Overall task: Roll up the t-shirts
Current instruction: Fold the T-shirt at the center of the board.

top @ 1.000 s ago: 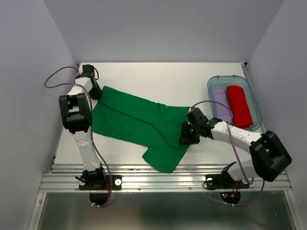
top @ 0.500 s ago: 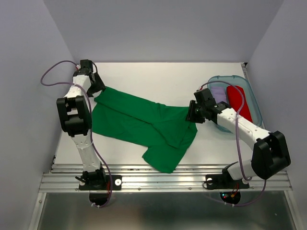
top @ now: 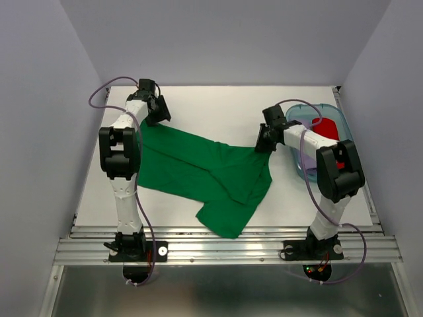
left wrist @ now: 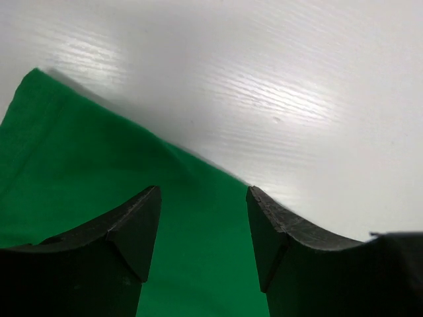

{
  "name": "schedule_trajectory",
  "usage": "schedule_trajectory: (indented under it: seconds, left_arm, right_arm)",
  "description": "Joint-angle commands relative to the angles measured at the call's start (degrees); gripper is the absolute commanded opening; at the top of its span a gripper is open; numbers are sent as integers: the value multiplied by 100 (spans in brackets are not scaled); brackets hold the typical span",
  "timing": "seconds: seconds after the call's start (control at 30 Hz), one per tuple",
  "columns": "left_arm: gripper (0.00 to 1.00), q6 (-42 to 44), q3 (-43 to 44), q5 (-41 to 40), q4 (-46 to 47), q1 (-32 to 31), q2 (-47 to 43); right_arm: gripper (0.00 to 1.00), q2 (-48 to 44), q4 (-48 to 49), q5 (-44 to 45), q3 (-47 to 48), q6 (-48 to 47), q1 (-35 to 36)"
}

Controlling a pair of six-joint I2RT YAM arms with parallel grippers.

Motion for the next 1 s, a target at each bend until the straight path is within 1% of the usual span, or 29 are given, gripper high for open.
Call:
schedule_trajectory:
  seconds: [0.0, 0.13, 0.27, 0.3, 0.4, 0.5, 0.63, 0.73, 0.77, 0.9, 0.97]
  left_arm:
    - [65, -7, 595, -64, -199, 131, 594]
    - [65, 19, 860, -160, -436, 192, 956]
    - [64, -33, 703, -213, -420, 298, 1027]
    - [64, -51, 624, -205, -402, 455, 1036]
    - [64, -69, 614, -205, -385, 561, 1124]
    - [64, -77, 702, -196, -384, 623, 1264]
    - [64, -113, 1017, -178, -454, 676, 1387]
    - [64, -121, 1325, -170, -543, 685, 1388]
    - [64, -121, 1378, -170, -569, 694, 1353]
    - [64, -130, 1581, -170, -622, 694, 1046]
    - [64, -130, 1581, -187, -622, 694, 756]
  right_arm:
    - [28, 294, 157, 336, 253, -52, -171]
    - [28, 592, 148, 636, 253, -131, -171]
    - [28, 839, 148, 926, 261, -184, -171]
    - [27, 961, 157, 961, 331, -201, -171]
    - [27, 1155, 183, 1093, 463, -254, -171]
    - [27, 1462, 209, 1260, 832, -403, -171]
    - [27, 1937, 183, 1515, 1648, -719, -171]
    - [28, 2017, 96, 1437, 2045, -799, -171]
    - [30, 1930, 113, 1323, 2194, -834, -171]
    - [36, 1509, 245, 831, 2309, -922, -171]
    - [40, 1367, 88, 567, 2379, -983, -171]
